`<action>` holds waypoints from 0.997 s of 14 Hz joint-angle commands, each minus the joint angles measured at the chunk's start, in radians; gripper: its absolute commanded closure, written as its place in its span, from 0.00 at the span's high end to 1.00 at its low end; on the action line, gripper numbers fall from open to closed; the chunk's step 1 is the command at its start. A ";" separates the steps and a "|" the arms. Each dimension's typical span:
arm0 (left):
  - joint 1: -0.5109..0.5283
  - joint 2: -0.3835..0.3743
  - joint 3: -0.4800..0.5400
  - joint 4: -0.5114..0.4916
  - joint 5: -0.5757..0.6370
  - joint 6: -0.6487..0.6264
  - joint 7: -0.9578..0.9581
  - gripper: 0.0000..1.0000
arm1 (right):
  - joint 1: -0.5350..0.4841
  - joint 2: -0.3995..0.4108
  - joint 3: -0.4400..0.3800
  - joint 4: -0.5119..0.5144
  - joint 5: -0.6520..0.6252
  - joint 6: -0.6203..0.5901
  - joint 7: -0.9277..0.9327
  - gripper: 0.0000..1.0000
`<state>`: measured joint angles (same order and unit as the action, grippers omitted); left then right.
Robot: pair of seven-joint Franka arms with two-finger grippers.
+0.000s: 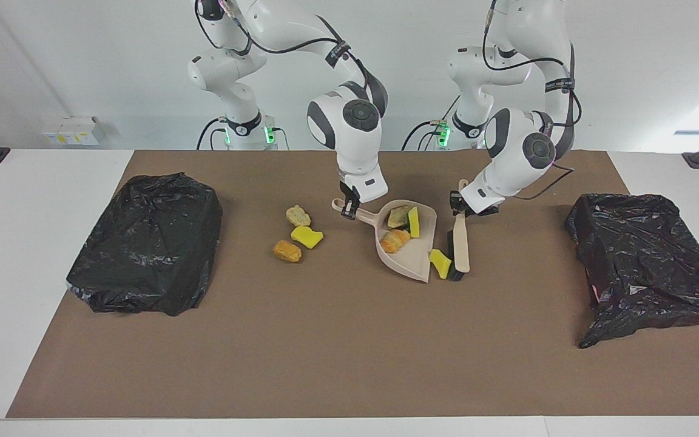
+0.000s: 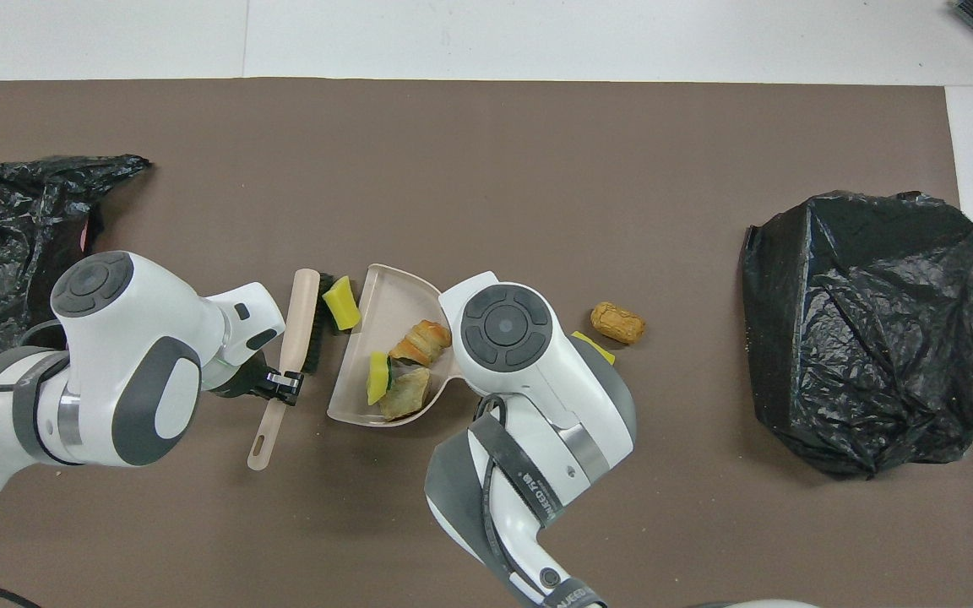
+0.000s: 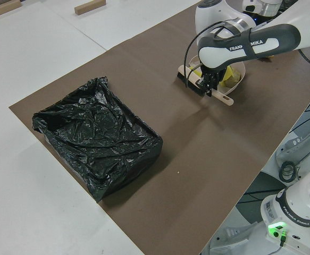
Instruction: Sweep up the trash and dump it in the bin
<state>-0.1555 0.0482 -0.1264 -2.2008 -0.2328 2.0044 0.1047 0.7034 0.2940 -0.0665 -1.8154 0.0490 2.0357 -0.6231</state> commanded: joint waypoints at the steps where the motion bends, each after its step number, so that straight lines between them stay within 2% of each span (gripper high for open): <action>1: -0.059 -0.043 0.002 0.026 -0.046 -0.079 -0.060 0.00 | -0.001 -0.026 0.001 -0.025 -0.008 0.018 0.023 0.00; 6: -0.211 -0.125 0.002 0.026 -0.115 -0.122 -0.271 0.00 | -0.001 -0.029 0.001 -0.031 -0.008 0.018 0.023 0.00; 9: -0.317 -0.134 0.002 0.032 -0.117 -0.104 -0.428 0.00 | -0.001 -0.029 0.001 -0.031 -0.008 0.018 0.023 0.00; 14: -0.286 -0.143 0.017 0.101 -0.117 -0.154 -0.428 0.00 | -0.001 -0.029 0.001 -0.031 -0.006 0.020 0.022 0.00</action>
<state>-0.4660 -0.0779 -0.1238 -2.1327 -0.3379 1.8999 -0.3268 0.7034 0.2939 -0.0665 -1.8186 0.0490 2.0357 -0.6230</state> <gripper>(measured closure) 0.740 0.678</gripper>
